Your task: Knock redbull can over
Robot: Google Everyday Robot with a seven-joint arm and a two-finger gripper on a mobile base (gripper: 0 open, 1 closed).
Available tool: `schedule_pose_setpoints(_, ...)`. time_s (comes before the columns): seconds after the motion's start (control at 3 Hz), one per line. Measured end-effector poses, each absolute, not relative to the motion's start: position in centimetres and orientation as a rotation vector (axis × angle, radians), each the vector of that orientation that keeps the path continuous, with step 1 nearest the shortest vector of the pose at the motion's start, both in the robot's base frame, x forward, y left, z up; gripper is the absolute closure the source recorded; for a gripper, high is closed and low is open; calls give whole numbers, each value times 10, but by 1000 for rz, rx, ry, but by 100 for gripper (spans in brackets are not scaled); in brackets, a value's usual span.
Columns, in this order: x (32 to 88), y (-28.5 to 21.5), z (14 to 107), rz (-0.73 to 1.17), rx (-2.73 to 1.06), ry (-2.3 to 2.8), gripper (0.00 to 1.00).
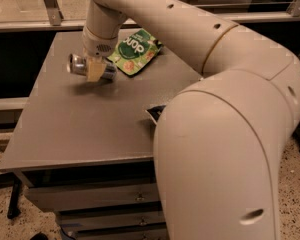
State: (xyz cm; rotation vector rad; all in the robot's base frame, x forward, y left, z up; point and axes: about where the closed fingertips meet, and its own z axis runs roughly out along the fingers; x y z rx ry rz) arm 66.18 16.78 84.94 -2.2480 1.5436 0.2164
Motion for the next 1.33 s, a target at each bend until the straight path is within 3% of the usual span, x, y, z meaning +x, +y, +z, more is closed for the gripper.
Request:
schedule_pose_setpoints(0.33,636,150,836,221,-2429,1565,83)
schedule_pose_setpoints(1.33,625,125,838,239,-2558,1581,13)
